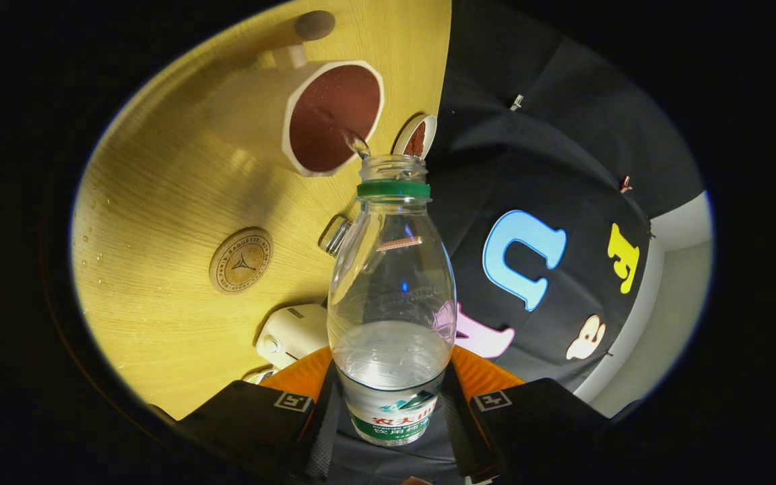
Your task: Take the bottle from table, then pour the juice into the cup, finally place the bottle on the coaster
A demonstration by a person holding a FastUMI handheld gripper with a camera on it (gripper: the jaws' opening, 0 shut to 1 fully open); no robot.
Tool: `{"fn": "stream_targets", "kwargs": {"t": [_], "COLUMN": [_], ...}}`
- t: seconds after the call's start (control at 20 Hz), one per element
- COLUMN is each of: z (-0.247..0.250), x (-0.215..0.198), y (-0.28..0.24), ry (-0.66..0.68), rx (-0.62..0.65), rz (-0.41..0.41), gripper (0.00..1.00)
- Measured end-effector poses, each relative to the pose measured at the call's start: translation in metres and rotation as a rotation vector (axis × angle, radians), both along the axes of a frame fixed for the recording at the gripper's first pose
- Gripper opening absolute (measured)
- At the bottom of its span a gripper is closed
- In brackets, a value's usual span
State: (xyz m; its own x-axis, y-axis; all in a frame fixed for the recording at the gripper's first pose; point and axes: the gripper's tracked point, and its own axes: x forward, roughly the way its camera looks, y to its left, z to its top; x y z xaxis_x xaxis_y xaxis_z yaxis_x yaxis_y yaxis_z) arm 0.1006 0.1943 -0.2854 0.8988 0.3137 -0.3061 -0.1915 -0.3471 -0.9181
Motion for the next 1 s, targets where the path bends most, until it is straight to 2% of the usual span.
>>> {"fn": "stream_targets", "kwargs": {"t": [0.8,1.0], "z": [0.030,0.030], "x": [0.011,0.011], "y": [0.029,0.032], "ry": [-0.162,-0.163], "rx": [-0.131,-0.134], "rz": [0.213,0.233], "gripper": [0.71,0.71]}}
